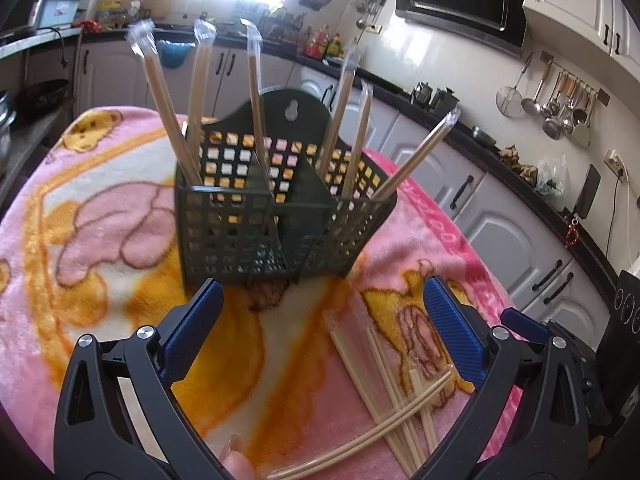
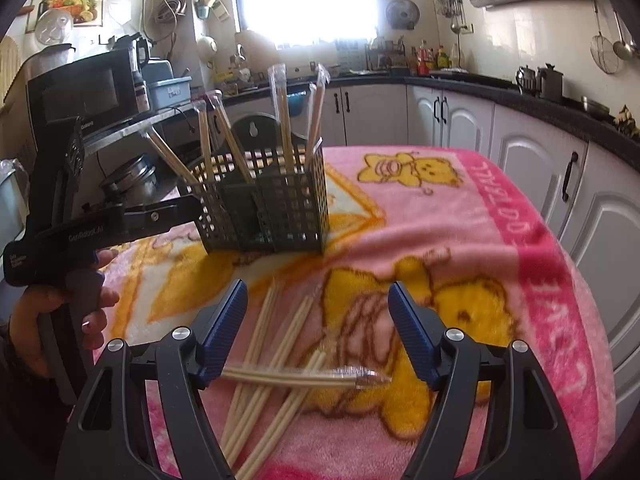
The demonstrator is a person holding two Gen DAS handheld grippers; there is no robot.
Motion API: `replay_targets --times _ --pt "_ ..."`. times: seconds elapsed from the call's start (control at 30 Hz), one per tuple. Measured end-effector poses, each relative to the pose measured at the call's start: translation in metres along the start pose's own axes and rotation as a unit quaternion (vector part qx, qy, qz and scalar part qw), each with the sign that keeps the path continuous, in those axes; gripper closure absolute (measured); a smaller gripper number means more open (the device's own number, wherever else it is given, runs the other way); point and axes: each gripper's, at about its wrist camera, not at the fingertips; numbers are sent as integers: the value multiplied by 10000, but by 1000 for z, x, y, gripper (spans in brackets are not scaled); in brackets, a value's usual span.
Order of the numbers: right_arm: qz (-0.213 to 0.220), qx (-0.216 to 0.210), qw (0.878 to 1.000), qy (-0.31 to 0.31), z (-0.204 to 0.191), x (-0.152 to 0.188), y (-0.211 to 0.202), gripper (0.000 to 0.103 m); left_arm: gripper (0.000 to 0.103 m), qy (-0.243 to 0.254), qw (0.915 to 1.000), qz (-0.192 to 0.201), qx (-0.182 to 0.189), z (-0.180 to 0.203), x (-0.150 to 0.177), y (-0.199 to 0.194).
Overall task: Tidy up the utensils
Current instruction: 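Move both grippers down toward the remaining chopsticks on the blanket, then close the left gripper on a chopstick while the right gripper closes on another chopstick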
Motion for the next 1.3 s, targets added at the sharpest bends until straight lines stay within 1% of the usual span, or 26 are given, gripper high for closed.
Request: replay_targets --times 0.2,0.37,0.6,0.67,0.73,0.83,0.93,0.97,1.1,1.17,1.23,1.3 --pt "-194 -27 9998 102 3 13 6 33 11 5 9993 -371 -49 4 5 18" --pt "-364 1 9990 250 7 21 12 33 11 33 9982 -594 -25 5 10 30" --pt "-776 -30 9938 798 27 35 25 33 11 -4 9947 -1022 108 6 18 53" --pt "-847 -68 9923 905 30 38 27 33 19 -52 9927 -1191 194 5 21 61" --pt "-895 -90 9913 959 32 40 30 33 29 -71 9908 -1336 190 4 23 69" --pt "-993 -138 9891 1079 35 43 35 33 36 -220 9875 -1531 318 2 26 78" --pt "-1088 -257 9850 1311 41 47 41 34 41 -325 9851 -1645 385 1 27 87" --pt "-1123 -308 9833 1399 43 49 43 36 41 -355 9847 -1665 379 0 27 89" --pt "-1092 -384 9804 1596 50 49 44 40 47 -444 9838 -1692 391 -2 23 98" --pt "-1097 -413 9786 1692 53 48 45 43 54 -458 9836 -1703 379 -3 20 102" --pt "-1094 -416 9779 1730 53 49 44 46 66 -452 9834 -1720 360 -3 19 104" --pt "-1086 -444 9770 1778 54 49 44 48 73 -452 9832 -1735 339 -3 18 107"
Point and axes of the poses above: each gripper's, at about its wrist camera, not at the fingertips, and y roughly the way its jaws point, z to its right, x to its underside, and after that the axes turned 4 degrees about -y, right-handed
